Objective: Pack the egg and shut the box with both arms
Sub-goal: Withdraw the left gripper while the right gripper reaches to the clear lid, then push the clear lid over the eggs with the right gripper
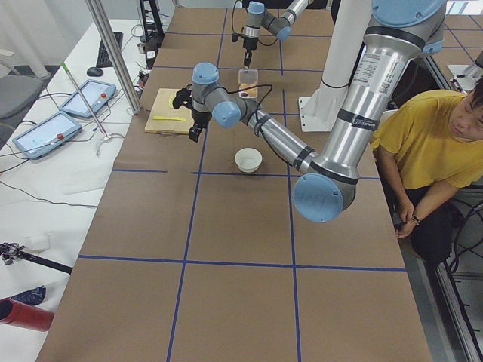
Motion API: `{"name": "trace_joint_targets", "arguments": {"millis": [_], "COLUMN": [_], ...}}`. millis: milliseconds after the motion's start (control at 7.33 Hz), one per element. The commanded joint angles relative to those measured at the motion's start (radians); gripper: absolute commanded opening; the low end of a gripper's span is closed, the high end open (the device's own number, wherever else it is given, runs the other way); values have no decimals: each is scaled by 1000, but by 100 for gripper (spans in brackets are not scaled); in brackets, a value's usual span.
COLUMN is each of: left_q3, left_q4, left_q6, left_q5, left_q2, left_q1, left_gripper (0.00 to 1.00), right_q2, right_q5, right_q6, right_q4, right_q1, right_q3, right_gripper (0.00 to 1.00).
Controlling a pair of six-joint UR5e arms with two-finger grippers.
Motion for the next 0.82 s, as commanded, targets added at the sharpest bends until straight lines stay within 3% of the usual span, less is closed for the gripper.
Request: {"name": "trace_joint_targets", "arguments": {"millis": [0, 409, 682], "left_q3": [-3, -1, -4], "left_q4": [2, 0, 0], "left_q6": [2, 3, 43], "left_q5": [0, 1, 0], "left_q2": [2, 2, 23], "left_q1": [-1, -1, -9], "left_gripper": [80, 80, 80], "right_q2": [35, 86, 75], "right_q5": [-48, -93, -21], "right_q6": [4, 32, 23], "right_q4": [-56, -103, -108], "right_q1": [-1, -42, 11], "right_q3": [5, 18, 35], "right_gripper": [0, 0, 0]}}
